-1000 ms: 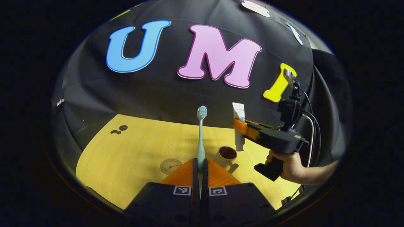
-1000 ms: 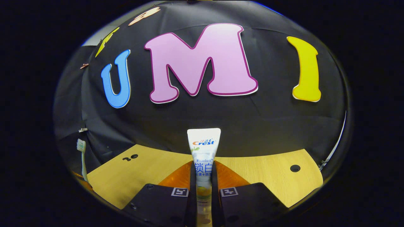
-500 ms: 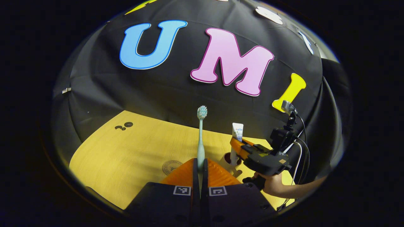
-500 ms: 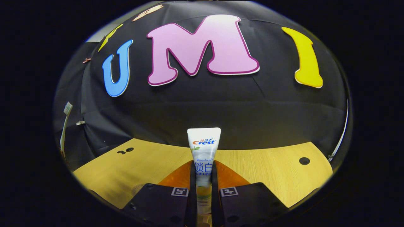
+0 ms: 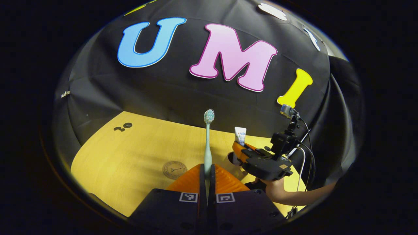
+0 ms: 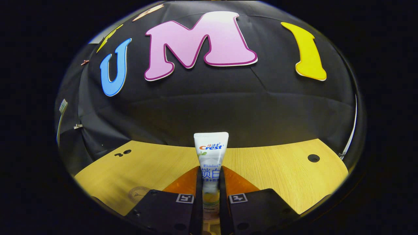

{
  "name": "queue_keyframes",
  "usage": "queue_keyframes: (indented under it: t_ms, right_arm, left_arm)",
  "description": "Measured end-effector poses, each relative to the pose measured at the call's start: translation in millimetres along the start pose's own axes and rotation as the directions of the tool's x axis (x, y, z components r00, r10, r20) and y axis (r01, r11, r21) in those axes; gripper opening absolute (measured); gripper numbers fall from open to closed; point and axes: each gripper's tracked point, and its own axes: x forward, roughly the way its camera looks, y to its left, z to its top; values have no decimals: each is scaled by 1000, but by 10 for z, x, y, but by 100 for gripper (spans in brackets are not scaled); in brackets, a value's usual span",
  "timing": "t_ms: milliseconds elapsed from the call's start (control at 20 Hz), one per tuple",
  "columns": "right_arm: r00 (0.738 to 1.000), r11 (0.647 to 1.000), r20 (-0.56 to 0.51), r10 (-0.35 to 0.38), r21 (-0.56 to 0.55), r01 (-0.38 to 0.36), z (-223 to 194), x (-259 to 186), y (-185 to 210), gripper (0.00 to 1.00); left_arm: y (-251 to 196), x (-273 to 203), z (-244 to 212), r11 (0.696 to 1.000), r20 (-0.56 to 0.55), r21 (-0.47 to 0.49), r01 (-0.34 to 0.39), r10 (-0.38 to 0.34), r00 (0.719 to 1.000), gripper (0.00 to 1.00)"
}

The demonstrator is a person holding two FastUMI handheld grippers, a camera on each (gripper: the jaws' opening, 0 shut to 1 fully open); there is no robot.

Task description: Put the toothbrush and toothpaste on the desktop into the cup, then pick up the cup and place it on the coaster on the desktop.

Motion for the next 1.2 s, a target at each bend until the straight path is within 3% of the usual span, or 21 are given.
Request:
queue_keyframes:
  t_ms: [150,200,400,750,1200]
  right_arm:
    - [1000,1000,-12,19,-1,-19,-71,-17,79,27]
    - [1000,1000,-16,2,-19,-2,-96,-17,53,33]
    - [1000,999,-9,-6,-35,6,-36,-126,10,99]
    - [999,999,-25,-41,-37,40,70,-525,-279,100]
    - [987,994,-117,-106,-38,102,-137,-1028,-838,99]
  left_arm:
    - [2,-6,-27,1000,-1,7,-5,5,1000,6]
    - [12,-10,-26,1000,0,20,-10,10,1000,6]
    - [-77,-17,14,1000,21,27,-5,5,1000,6]
    - [-527,309,294,994,117,67,81,-89,989,6]
    - [-1072,1205,491,974,237,100,204,-222,946,6]
